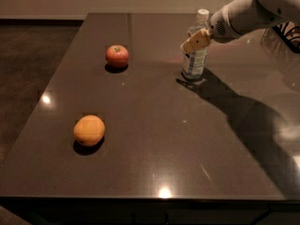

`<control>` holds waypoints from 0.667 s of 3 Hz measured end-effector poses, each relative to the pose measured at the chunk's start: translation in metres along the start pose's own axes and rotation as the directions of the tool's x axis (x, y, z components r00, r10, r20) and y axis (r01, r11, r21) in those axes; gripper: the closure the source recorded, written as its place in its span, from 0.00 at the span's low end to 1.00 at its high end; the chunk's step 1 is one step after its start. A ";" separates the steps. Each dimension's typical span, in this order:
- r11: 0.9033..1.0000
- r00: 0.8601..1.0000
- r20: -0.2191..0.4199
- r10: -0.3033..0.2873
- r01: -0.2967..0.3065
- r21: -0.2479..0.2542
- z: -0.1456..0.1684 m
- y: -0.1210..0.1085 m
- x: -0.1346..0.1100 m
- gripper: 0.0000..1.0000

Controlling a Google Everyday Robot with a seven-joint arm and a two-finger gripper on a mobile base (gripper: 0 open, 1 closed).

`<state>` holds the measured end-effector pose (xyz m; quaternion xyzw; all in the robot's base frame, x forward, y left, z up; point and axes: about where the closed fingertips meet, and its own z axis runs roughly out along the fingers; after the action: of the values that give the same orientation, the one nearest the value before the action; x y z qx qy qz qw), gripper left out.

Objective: Knock blue plastic bottle over

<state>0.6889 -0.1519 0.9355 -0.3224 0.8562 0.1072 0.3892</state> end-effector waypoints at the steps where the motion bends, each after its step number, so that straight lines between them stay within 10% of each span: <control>1: 0.999 1.000 0.003 -0.015 0.015 -0.029 -0.005 0.006 -0.004 0.58; 2: 0.997 0.998 -0.013 -0.058 0.057 -0.059 -0.023 0.018 -0.004 0.81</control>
Offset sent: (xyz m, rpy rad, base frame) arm -0.0516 0.0024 0.0363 -0.0517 0.0259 0.1451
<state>0.6655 -0.1461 0.9528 -0.3590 0.8459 0.1188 0.3762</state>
